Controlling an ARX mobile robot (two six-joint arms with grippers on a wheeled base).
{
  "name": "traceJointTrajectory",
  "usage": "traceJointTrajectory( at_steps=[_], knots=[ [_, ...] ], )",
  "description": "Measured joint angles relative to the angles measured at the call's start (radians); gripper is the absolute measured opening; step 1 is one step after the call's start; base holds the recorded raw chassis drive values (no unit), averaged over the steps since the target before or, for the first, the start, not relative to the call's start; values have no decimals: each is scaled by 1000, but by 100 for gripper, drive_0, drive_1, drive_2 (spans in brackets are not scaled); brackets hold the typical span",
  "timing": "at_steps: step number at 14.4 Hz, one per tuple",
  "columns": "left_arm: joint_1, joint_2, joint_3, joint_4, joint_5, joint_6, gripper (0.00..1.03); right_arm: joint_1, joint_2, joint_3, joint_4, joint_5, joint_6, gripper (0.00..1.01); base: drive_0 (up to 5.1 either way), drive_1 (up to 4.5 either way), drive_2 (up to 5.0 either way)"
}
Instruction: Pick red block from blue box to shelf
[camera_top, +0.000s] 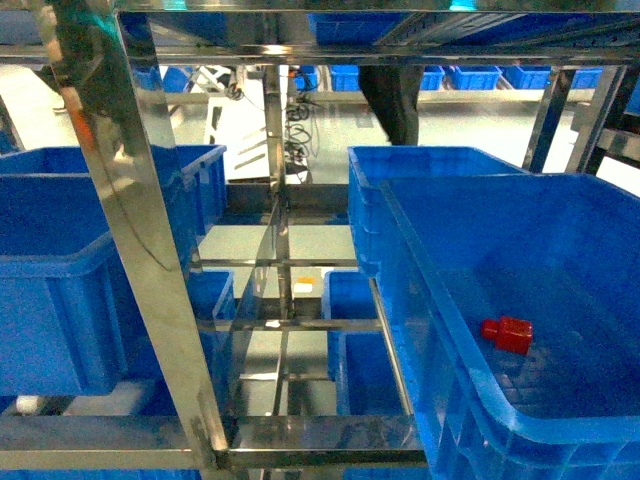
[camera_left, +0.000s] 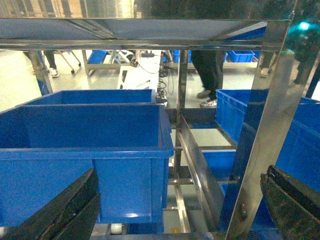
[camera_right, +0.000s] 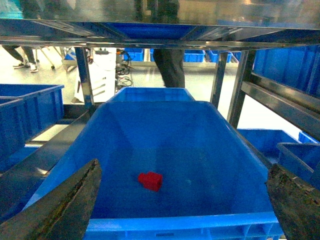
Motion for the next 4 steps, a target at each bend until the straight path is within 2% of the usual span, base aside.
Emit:
traceJointTrajectory(
  at_steps=[4],
  knots=[
    [0,0,0,0,0,0,98,0,0,0,0,0,0,98,0,0,0]
  ],
)
